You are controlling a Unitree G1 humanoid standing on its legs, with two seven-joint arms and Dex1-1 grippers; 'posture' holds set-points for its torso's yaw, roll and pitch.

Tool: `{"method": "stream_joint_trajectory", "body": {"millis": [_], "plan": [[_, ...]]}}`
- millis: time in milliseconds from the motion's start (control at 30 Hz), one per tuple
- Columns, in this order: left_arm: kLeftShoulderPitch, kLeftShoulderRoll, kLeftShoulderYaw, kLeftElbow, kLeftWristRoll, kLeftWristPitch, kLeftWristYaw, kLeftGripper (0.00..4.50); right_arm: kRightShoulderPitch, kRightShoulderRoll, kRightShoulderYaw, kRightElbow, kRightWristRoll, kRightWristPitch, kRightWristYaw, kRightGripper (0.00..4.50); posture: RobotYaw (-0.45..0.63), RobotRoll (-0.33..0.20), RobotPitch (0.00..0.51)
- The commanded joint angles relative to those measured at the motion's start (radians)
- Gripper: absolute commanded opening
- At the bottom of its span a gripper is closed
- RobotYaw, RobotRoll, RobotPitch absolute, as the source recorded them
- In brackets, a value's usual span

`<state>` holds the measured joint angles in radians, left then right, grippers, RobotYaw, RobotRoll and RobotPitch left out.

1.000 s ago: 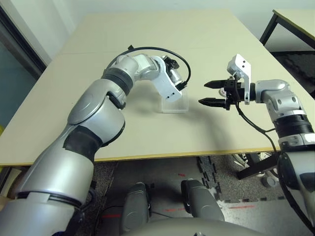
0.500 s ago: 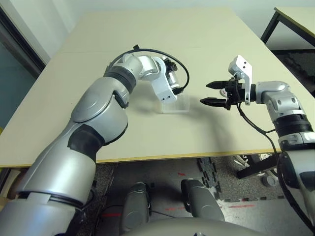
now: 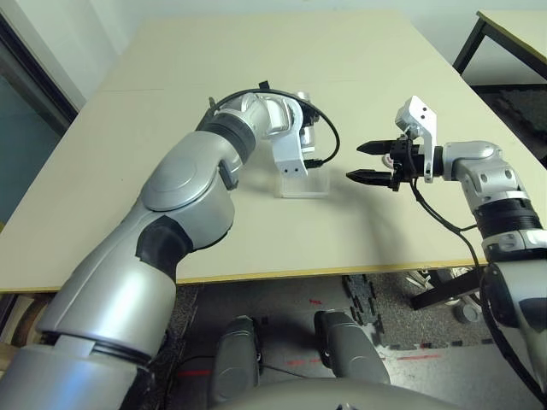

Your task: Pour the medicine from the bottle into the box.

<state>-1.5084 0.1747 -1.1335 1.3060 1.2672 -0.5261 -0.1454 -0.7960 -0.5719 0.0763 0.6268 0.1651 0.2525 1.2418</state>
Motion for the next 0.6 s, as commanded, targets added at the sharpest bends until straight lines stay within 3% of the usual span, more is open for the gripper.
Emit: {"method": "stream_joint_trajectory", "body": {"millis": [33,67,167,333,467,600], "plan": [[-0.001,0.009,0.068,0.008,-0.079,-0.039,-0.083,2.72,0.010,-0.002,-0.002,-0.010,0.002,0.005,-0.004,4.50,-0.22,0.000,0.079],[0.007,0.012,0.112,0.014,-0.127,-0.053,-0.119,2.72,0.005,0.001,-0.002,-0.001,0.000,0.000,-0.006,4.50,-0.23,0.000,0.077],[0.055,0.011,0.400,0.052,-0.435,0.004,-0.409,2.72,0.003,0.004,-0.003,0.005,-0.001,-0.005,-0.011,4.50,-0.23,0.000,0.073],[0.068,-0.005,0.799,0.046,-0.828,0.317,-0.675,2.72,0.010,0.005,-0.006,0.008,0.001,-0.011,-0.017,4.50,-0.23,0.000,0.070],[0.113,0.017,0.969,0.007,-0.998,0.515,-0.815,2.72,0.002,0.007,-0.009,0.045,-0.003,-0.031,-0.020,4.50,-0.23,0.000,0.068],[0.170,0.048,1.073,-0.060,-1.114,0.702,-0.852,2.72,-0.001,0.008,-0.010,0.065,-0.003,-0.047,-0.022,4.50,-0.22,0.000,0.071]]}}
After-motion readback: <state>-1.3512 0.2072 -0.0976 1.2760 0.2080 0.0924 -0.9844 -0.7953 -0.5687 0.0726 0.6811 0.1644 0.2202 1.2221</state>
